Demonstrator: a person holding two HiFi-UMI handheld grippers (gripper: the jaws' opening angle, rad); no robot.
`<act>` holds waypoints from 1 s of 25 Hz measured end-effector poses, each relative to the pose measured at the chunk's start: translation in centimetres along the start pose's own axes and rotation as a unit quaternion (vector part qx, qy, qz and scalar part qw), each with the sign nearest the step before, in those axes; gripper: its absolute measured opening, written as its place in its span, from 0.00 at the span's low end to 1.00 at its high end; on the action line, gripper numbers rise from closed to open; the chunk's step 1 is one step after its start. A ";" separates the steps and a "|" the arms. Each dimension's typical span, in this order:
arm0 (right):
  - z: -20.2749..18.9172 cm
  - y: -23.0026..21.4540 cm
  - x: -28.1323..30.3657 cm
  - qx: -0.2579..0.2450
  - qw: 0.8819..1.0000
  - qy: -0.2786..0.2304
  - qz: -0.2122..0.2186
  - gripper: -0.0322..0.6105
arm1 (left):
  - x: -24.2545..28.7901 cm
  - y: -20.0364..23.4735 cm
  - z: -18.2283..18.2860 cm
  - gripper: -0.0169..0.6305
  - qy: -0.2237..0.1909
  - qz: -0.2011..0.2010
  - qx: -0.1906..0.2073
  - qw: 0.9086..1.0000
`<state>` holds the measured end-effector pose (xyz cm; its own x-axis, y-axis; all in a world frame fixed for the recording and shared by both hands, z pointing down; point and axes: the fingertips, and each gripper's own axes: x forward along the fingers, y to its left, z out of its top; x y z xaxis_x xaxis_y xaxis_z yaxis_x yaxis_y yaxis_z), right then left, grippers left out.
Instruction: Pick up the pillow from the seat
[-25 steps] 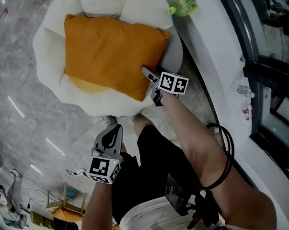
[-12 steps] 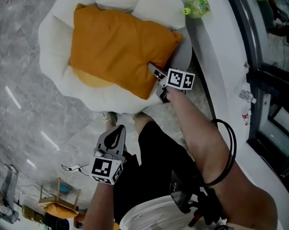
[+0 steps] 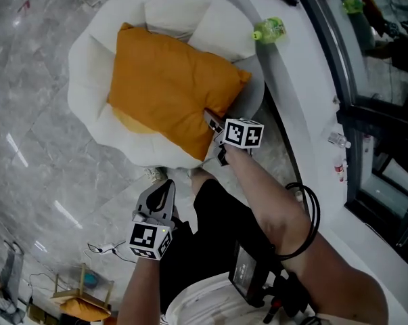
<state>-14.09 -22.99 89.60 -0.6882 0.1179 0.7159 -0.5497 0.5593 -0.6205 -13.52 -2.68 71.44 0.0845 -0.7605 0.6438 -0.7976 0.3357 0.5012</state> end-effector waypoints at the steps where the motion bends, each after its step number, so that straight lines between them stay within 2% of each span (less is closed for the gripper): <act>1: 0.2 0.8 -0.5 -0.007 1.000 0.001 -0.003 0.24 | -0.5 0.1 0.2 0.04 -0.004 0.001 0.000 1.000; 16: 1.7 10.1 -5.4 -0.099 0.995 0.015 -0.021 0.21 | -9.8 3.6 2.3 0.04 -0.044 0.026 -0.006 0.999; 20: 1.7 11.2 -5.8 -0.100 0.995 0.018 -0.021 0.21 | -11.7 4.2 3.0 0.04 -0.051 0.030 -0.002 0.998; 25: 1.7 11.6 -5.0 -0.113 0.992 0.016 -0.048 0.21 | -13.7 5.2 2.7 0.04 -0.051 0.036 0.000 0.998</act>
<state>-17.82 -18.54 78.29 -0.6203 0.0796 0.7803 -0.4893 0.7383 -0.4642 -20.44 8.00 63.70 -0.0333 -0.7872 0.6158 -0.7994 0.3908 0.4563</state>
